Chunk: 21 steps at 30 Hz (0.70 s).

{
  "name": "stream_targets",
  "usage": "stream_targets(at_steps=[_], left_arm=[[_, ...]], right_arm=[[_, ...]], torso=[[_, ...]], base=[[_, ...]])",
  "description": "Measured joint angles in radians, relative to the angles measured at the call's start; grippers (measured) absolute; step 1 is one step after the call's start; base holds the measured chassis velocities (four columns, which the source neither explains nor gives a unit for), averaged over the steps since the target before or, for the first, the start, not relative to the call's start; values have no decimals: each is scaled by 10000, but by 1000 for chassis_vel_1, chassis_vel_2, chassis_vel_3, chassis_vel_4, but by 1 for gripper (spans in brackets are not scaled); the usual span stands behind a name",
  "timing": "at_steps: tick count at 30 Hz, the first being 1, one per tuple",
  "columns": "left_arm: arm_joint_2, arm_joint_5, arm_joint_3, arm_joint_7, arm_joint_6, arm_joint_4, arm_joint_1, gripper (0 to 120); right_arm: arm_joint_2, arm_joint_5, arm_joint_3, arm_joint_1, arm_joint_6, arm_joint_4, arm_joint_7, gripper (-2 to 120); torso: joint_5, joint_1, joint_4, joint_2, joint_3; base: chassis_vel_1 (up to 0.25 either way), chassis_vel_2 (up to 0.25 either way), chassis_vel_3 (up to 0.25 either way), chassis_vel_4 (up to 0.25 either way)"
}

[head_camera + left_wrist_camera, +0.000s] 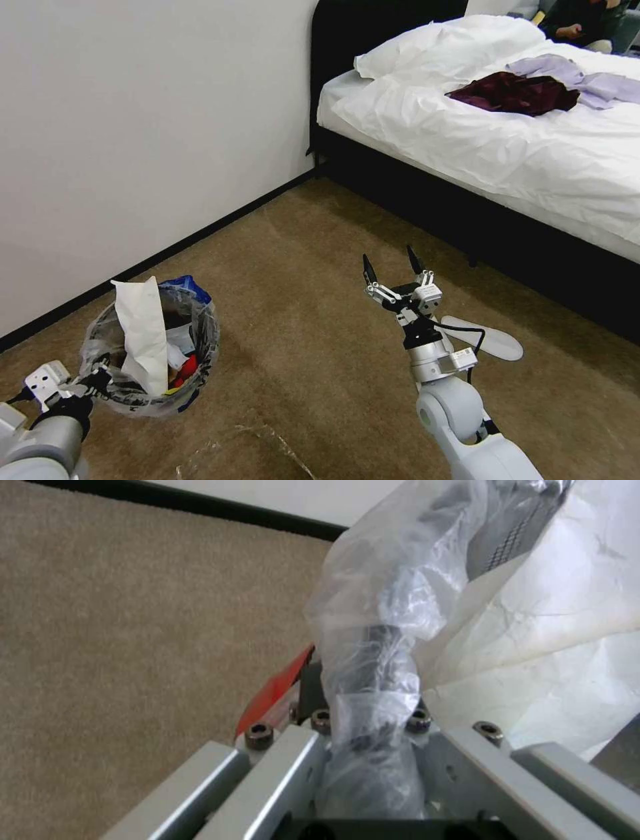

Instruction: Pick up the trash bin and place the garbage on the floor into it.

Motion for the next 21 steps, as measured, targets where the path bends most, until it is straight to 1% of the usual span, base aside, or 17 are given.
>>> stream_targets(at_steps=[7, 13, 19, 21], left_arm=[[2, -10, 10, -5, 4, 29, -7, 1], [2, 12, 44, 0, 6, 88, -81, 1], [29, 11, 81, 57, 12, 139, -104, 1], [27, 36, 130, 118, 15, 143, -115, 1]], right_arm=[[46, -62, -34, 77, -11, -55, 30, 100], [59, -89, 4, 62, 35, -60, 90, 100], [41, 238, 192, -76, 277, 66, -243, 100], [125, 442, 523, -192, 356, 256, -329, 100]], torso=[[0, 1, 0, 0, 1], [0, 3, 0, -1, 2], [1, 2, 0, 0, 1], [0, 3, 0, 0, 1]], base=[[-16, 17, 23, -18], [-54, 59, 45, -49], [0, 0, 0, 0], [0, 0, 0, 0]])
